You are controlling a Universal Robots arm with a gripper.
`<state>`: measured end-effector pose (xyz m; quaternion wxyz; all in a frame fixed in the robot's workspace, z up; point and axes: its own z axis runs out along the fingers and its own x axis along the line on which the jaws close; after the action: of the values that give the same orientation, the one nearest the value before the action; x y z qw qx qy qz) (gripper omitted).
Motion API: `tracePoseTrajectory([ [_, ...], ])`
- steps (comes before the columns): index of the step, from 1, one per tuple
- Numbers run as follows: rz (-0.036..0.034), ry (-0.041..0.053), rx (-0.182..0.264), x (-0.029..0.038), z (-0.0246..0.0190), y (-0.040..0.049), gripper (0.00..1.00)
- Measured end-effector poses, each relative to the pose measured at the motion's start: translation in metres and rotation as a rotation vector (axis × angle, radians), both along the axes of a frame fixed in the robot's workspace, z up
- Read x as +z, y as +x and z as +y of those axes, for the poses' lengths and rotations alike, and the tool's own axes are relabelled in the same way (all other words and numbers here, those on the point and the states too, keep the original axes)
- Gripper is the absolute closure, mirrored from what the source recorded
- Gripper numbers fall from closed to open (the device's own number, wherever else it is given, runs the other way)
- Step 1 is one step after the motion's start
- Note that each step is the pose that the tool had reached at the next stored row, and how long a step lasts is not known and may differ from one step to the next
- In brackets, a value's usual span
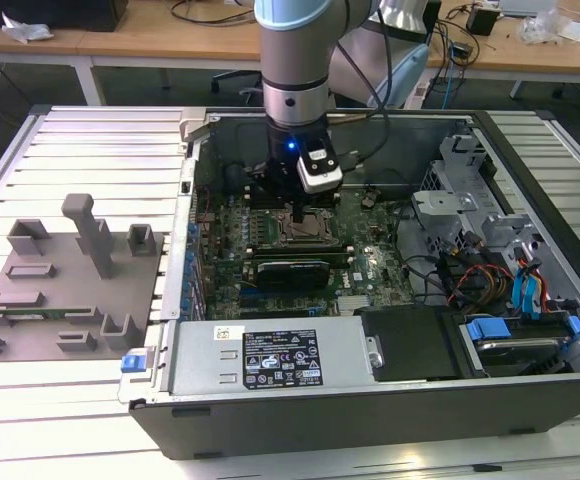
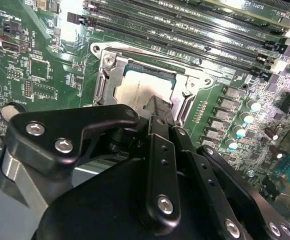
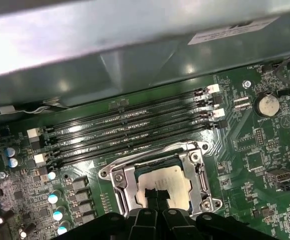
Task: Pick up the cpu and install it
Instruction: 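Install the first cpu locking lever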
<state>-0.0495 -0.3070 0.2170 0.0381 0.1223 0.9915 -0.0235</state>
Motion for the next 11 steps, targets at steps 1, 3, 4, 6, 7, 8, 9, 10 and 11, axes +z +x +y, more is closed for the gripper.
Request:
tracePoseTrajectory([
  [1,0.0051,-0.0002,0.0,0.0001,0.0,0.0008,0.89],
  [3,0.0055,-0.0002,0.0,0.0001,0.0,0.0007,0.89],
  [4,0.0056,-0.0001,0.0,0.0,0.0,0.0008,0.89],
  [6,0.0058,-0.0003,0.0,0.001,0.0,0.0009,0.89],
  [7,0.0057,-0.0002,0.0,0.0031,0.0,0.0008,0.89],
  [8,0.0057,0.0,0.0,0.0073,0.0,0.0008,0.89],
  [9,0.0059,-0.0005,0.0,0.0086,0.0,0.0008,0.89],
  [10,0.0061,-0.0016,0.0,0.0095,0.0,0.0009,0.89],
  [11,0.0068,-0.0042,0.0,0.0102,0.0,0.0009,0.89],
])
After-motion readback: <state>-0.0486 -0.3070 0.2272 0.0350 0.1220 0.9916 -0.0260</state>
